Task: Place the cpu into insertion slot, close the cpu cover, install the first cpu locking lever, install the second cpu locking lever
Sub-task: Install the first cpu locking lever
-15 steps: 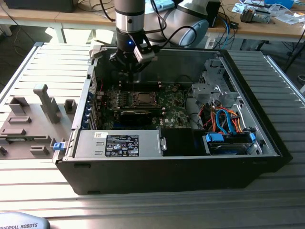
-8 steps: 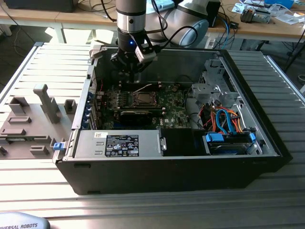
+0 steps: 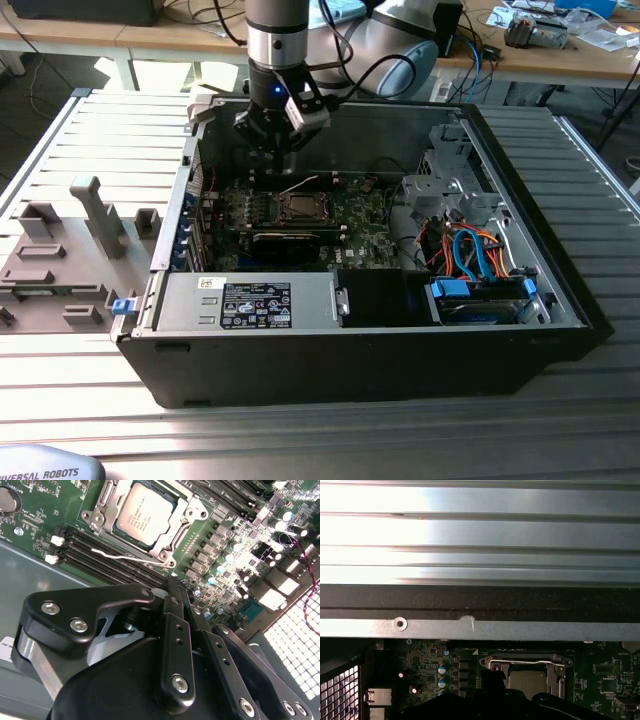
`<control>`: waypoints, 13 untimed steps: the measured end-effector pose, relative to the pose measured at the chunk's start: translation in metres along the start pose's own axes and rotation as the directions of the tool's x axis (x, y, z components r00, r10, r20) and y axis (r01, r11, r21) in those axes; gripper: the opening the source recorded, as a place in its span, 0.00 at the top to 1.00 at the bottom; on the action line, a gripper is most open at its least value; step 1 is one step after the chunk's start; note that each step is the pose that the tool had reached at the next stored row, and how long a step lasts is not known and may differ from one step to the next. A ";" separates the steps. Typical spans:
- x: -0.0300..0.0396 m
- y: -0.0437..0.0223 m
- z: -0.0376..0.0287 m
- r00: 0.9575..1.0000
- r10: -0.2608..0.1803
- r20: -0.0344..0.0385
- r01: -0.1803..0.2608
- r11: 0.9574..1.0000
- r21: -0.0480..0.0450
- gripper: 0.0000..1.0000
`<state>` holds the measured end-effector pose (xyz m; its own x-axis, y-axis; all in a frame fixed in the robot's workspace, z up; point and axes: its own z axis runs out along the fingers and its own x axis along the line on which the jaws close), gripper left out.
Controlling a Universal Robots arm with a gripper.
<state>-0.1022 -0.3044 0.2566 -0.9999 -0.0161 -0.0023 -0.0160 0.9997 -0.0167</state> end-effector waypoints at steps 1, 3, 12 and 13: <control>-0.0005 0.0000 0.0001 1.000 0.000 0.000 0.000 1.000 0.000 0.89; -0.0012 0.0000 0.0004 1.000 0.000 0.000 0.000 1.000 0.000 0.89; -0.0025 0.0000 0.0015 1.000 0.000 0.000 0.000 1.000 0.000 0.89; -0.0026 0.0000 0.0017 1.000 0.000 0.000 0.000 1.000 0.000 0.89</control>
<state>-0.0996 -0.3044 0.2549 -0.9999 -0.0160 -0.0024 -0.0159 0.9997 -0.0167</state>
